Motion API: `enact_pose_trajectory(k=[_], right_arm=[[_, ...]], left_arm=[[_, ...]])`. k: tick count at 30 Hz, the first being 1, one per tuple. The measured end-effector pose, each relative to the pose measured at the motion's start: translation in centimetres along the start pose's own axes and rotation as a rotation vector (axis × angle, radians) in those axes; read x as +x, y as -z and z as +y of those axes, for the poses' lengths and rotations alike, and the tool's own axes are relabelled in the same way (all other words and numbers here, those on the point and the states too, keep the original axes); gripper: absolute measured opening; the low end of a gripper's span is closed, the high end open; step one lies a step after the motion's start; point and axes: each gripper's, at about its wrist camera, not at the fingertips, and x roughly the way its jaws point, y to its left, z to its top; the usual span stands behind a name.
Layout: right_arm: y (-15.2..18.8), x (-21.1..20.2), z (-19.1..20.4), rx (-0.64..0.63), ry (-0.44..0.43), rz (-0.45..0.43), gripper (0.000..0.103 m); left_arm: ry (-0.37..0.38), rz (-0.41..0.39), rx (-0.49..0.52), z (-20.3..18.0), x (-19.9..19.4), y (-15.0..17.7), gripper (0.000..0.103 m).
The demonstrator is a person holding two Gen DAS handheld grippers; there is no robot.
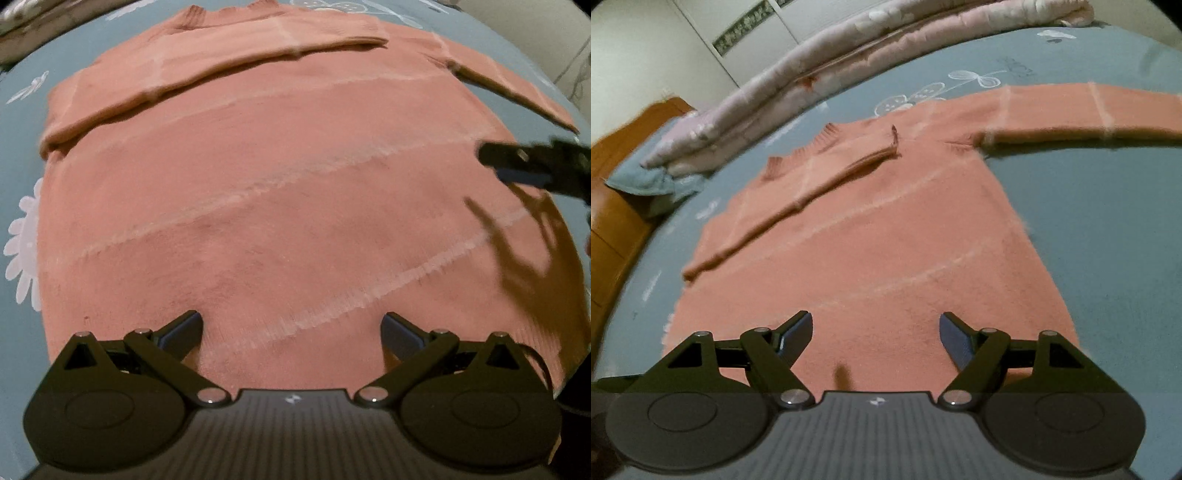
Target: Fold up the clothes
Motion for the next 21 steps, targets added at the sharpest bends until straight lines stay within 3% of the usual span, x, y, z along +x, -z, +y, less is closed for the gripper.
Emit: enact_pose_trajectory(k=[5,8,13,21], right_arm=[[1.5,-2.3,-0.5,-0.121,0.070,0.026,0.080],[2.1,-4.1,-1.6,-0.124,0.101,0.017,0.080],[2.0,-6.2,-3.9,0.016,0.000,-0.041,0.080],[1.1,-7.3,-2.3,-0.019,-0.007,-0.115,0.081]], left_arm=[[-0.021,-0.004,-0.048,-0.1,0.3,-0.4,0.102],[-0.038,-0.003,-0.064,-0.3,0.2,-0.6,0.103],[-0.062,0.027,-0.080,-0.6,-0.1,-1.5,0.102],[-0.004,-0.080,-0.145,2.3,-6.5,-7.0,0.102]])
